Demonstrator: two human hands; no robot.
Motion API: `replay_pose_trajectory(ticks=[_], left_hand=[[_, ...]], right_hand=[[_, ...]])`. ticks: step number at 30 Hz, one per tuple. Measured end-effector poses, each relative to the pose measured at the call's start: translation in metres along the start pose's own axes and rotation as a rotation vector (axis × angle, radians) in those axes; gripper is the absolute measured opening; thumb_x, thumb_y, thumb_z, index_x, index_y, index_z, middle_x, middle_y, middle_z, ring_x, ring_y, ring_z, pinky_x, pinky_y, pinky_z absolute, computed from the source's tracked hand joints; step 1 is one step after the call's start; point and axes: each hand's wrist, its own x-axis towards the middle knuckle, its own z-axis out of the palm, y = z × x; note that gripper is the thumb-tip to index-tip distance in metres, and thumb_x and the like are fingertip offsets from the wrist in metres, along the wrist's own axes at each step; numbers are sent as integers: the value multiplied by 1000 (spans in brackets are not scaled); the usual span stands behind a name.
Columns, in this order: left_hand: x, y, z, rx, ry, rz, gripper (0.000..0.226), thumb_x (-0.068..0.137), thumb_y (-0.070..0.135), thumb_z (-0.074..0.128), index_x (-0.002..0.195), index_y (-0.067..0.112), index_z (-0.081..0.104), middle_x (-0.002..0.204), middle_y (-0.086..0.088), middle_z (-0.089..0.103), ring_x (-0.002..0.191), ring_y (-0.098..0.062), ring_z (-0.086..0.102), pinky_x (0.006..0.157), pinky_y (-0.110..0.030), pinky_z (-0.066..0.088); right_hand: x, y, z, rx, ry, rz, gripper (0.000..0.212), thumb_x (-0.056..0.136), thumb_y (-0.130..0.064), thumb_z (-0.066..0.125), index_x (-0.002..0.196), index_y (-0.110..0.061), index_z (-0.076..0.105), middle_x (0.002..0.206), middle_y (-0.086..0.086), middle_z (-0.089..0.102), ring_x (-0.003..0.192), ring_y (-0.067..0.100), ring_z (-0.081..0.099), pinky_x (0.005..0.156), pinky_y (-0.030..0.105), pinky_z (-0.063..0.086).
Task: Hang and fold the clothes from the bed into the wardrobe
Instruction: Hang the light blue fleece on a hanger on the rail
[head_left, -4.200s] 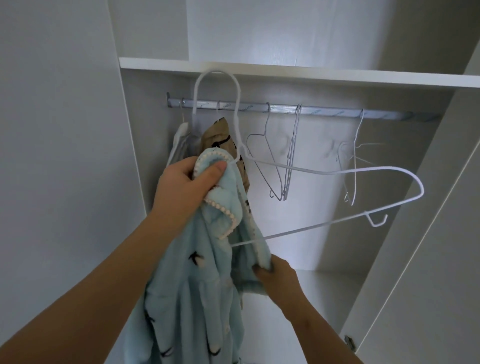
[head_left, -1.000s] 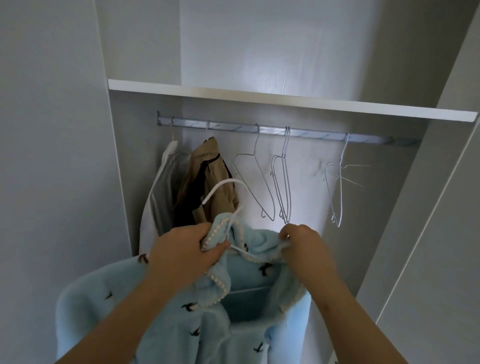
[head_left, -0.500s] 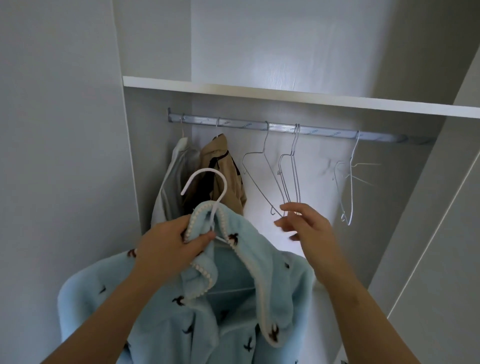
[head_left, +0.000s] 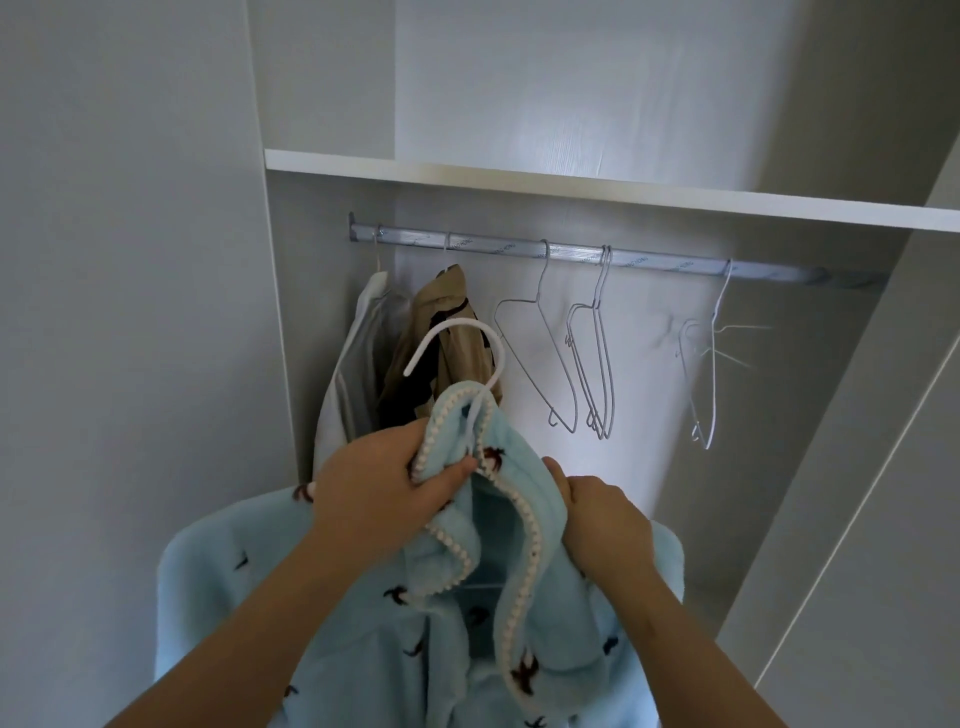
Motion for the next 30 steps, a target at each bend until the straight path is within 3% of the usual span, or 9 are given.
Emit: replay_pose_trajectory(ticks=[6,9,11,14,16,19,21,26,30], left_hand=[[-4,-12,-16,318,22,348,56,87,58,33,87,15,70,64,4,63,53,-12,58,46,-17,41],[-10,-8,-17,455,151,413,38,85,35,44,89,9,72,74,-3,67,59,-20,60,50,-24,45],[-19,10,-12,277,88,245,22,85,24,49,93,17,68,79,3,65,64,-13,58,53,-23,47],[-17,32,-9,-404,-452,-113,7,88,29,60,93,31,56,80,6,64,71,-5,61,65,-23,54],[-7,32,-12,-720,-555,-88,13,86,35,60,95,27,59,88,3,68,79,-9,65,67,-23,55],[11,9,-19,-80,-110,293,32,84,45,48,107,27,61,110,7,63,104,-12,59,88,-34,49],[23,3,-12,309,-129,279,65,79,62,37,125,20,54,124,-2,55,113,-21,53,94,-41,42],[34,-1,16,264,-23,142,33,87,48,52,100,19,61,80,-1,64,75,-19,61,58,-26,34],[36,-7,11,209,183,72,25,83,38,65,96,18,69,74,-3,68,67,-21,61,57,-23,32]], right_hand=[[8,17,-22,110,96,107,59,95,-47,38,46,-15,33,47,-1,36,47,13,35,53,24,31],[11,28,-27,134,112,206,56,95,-41,40,47,-13,32,48,0,35,48,15,35,53,25,30],[13,30,-27,156,119,261,55,95,-40,39,48,-12,35,50,1,38,49,16,38,54,26,31],[11,26,-20,162,121,266,55,94,-40,40,46,-14,33,46,-1,35,47,15,36,54,26,31],[9,28,-22,188,130,271,57,93,-40,42,43,-16,30,42,-4,31,45,14,33,53,26,31],[11,32,-26,259,126,283,58,94,-40,43,42,-16,30,42,-4,33,46,15,35,55,27,34],[13,32,-27,295,123,287,57,93,-42,42,44,-16,31,44,-3,35,48,16,37,59,28,35],[11,28,-26,443,175,177,47,94,-37,44,52,-16,41,51,-2,43,56,16,41,58,28,32],[9,42,-28,389,327,142,12,93,-30,50,100,-28,60,101,-8,62,96,14,54,96,37,34]])
